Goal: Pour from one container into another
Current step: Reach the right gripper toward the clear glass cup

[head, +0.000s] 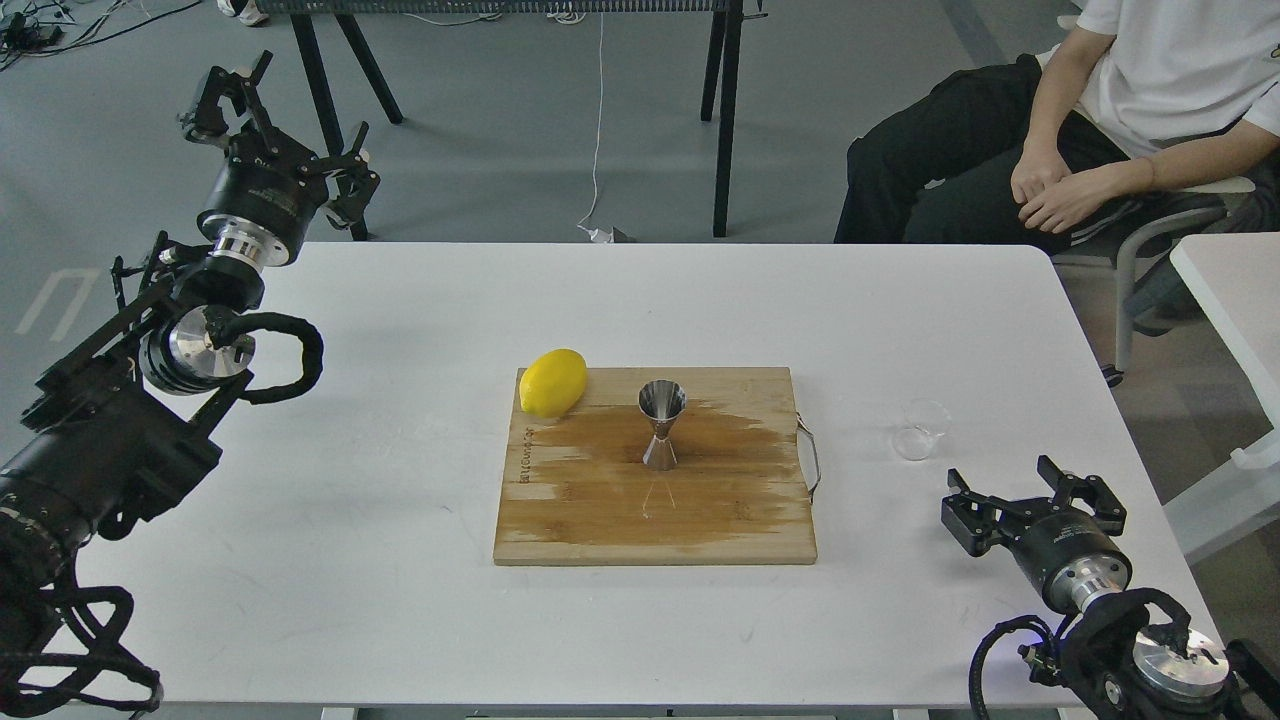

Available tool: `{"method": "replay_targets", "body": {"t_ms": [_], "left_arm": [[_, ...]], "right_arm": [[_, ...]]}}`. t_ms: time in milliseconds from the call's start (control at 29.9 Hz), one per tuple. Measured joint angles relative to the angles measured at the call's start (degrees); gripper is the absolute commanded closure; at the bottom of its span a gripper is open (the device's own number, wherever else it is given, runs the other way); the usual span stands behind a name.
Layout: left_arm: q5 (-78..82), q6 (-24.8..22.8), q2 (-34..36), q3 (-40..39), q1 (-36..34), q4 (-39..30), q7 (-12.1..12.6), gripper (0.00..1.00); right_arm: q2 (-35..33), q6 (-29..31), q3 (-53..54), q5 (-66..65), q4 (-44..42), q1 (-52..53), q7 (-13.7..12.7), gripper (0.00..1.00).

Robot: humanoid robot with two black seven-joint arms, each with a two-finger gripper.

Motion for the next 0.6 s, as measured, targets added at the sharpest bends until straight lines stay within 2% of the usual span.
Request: {"method": "replay_targets", "body": {"t_ms": [100, 200, 401, 601], "left_arm": [[0.0, 0.0, 0.0, 0.0, 0.1, 0.0, 0.0, 0.00], [0.0, 0.1, 0.0, 0.1, 0.1, 0.0, 0.0, 0.00], [0.1, 0.2, -0.1, 0.1, 0.1, 0.0, 0.0, 0.00], [0.3, 0.2, 0.1, 0.2, 0.1, 1.4, -0.1, 0.00]], "right_arm": [[0.0, -4.1, -1.6, -0.2, 0.4, 2.7, 0.0, 0.00], [0.0, -5.8, -2.3, -0.3, 0.3, 4.4, 0.0, 0.00], [0.3, -6.5, -2.9, -0.4, -1.7, 6.6, 0.2, 0.00], [1.8, -6.4, -5.9, -0.5, -8.0, 11.1, 1.1, 0.00]]}}
